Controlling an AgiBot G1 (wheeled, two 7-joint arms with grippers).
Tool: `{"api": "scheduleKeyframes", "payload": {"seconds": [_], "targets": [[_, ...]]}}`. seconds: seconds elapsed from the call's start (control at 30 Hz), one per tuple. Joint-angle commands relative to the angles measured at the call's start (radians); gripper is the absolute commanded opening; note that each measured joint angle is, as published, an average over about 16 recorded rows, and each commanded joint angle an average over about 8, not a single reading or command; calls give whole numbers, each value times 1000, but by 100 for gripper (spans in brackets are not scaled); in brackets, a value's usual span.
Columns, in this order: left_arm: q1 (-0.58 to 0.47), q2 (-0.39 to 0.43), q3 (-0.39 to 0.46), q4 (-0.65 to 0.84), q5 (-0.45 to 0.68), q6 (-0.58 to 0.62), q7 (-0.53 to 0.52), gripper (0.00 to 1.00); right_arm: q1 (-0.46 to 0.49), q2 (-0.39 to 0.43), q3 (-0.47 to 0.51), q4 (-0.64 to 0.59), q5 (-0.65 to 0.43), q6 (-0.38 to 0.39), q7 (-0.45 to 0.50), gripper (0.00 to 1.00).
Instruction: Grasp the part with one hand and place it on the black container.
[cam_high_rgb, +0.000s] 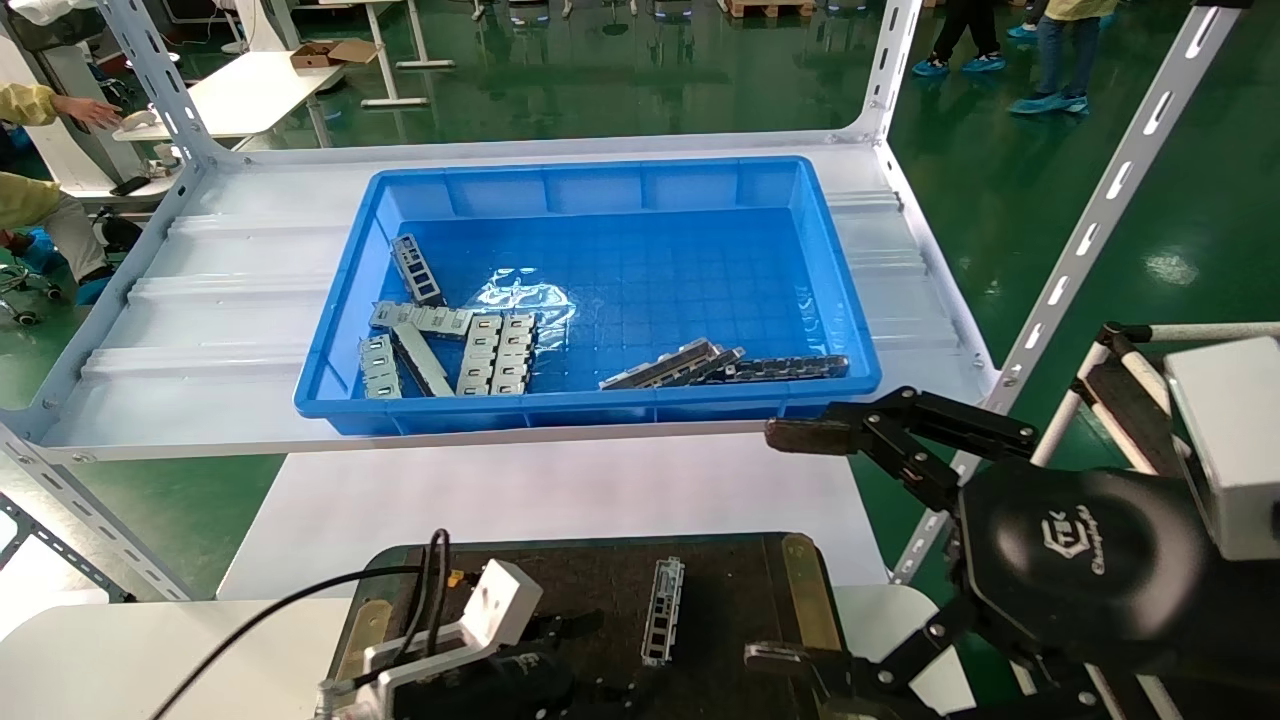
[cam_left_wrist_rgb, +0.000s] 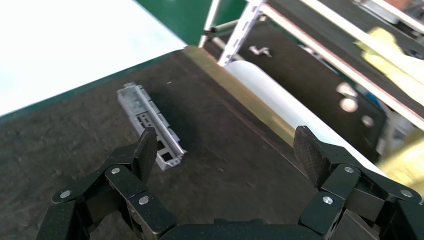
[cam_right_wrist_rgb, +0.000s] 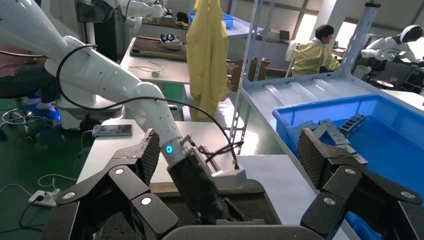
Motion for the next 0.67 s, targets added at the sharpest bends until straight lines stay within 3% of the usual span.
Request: {"api": "scheduleKeyframes", "payload": {"seconds": [0.03,0.37,0.67], "targets": [[5,-29,-25,1,-26,73,48,100,0,0,0,0,0,0,0,100],[-53,-110,-69,81,-86,358,184,100,0,0,-1,0,0,0,0,100],[-75,-158,-75,76,-113,477,193,100,0,0,-1,0,1,0,0,100]]}}
